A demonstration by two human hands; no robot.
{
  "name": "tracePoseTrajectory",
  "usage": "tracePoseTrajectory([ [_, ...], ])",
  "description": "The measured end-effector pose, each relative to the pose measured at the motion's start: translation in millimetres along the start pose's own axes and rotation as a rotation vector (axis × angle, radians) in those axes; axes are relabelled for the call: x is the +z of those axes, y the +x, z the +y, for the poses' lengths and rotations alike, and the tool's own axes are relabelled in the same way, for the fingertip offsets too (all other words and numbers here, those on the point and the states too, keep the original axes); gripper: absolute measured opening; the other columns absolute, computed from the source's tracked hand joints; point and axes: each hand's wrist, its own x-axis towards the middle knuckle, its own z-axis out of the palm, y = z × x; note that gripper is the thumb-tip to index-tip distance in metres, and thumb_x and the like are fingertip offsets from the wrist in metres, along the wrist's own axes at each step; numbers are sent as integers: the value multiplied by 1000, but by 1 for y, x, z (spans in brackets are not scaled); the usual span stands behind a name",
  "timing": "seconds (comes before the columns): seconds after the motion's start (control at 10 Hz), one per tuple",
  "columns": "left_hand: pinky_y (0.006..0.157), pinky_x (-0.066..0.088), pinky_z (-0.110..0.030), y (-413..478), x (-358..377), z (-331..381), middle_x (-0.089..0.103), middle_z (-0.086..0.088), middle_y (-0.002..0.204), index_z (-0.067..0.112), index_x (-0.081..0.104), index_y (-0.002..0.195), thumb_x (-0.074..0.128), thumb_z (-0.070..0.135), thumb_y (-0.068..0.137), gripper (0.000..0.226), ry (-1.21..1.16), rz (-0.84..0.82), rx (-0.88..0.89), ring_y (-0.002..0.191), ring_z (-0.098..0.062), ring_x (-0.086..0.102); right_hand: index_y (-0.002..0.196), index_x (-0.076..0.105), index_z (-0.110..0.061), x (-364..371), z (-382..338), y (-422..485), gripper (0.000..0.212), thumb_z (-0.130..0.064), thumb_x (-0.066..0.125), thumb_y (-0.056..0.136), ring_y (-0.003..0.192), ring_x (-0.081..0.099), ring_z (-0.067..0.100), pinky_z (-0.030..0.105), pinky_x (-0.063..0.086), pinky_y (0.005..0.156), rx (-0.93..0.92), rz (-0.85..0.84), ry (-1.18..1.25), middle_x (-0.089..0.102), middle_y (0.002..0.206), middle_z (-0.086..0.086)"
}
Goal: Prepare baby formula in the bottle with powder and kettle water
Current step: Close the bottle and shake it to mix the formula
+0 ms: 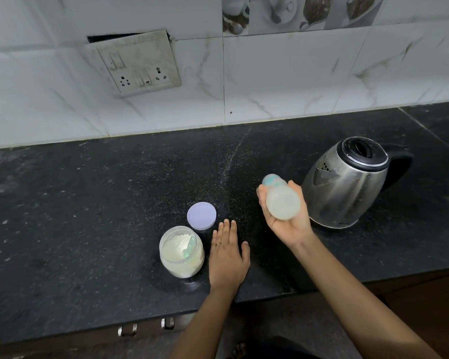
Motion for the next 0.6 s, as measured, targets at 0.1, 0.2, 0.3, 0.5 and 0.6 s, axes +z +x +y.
tracePoseTrajectory([
  [0.1,114,15,-34,1,0,0,47,-15,143,4,48,138,37,37,89,60,2,3,-1,135,-26,42,109,48,-4,1,0,-4,72,-30,86,53,56,60,16,23,53,48,68,-81,-248,62,88,10],
  [0.2,114,15,-34,1,0,0,47,-15,144,4,48,139,37,37,90,60,11,-8,-3,135,-26,41,122,49,-4,-1,-4,-1,86,-23,90,49,72,66,19,29,58,58,-28,-7,-76,63,98,13],
  [0.3,114,15,-34,0,1,-1,46,-15,145,5,47,139,37,37,90,60,3,-12,-5,136,-25,40,123,48,-4,-6,-6,-3,85,-18,90,50,74,67,22,32,59,59,1,37,0,62,97,15],
  [0.5,113,16,-35,1,2,-1,47,-16,144,4,48,138,37,37,89,60,11,-1,-9,135,-26,41,127,48,-6,-7,-15,5,92,-14,89,45,75,66,23,34,59,61,-46,163,-15,62,98,15],
  [0.6,114,14,-34,0,2,0,45,-15,145,4,46,140,37,38,90,61,5,5,0,137,-25,39,120,47,-4,2,-12,-1,75,-15,83,55,66,63,20,32,57,57,106,111,-127,62,93,13],
])
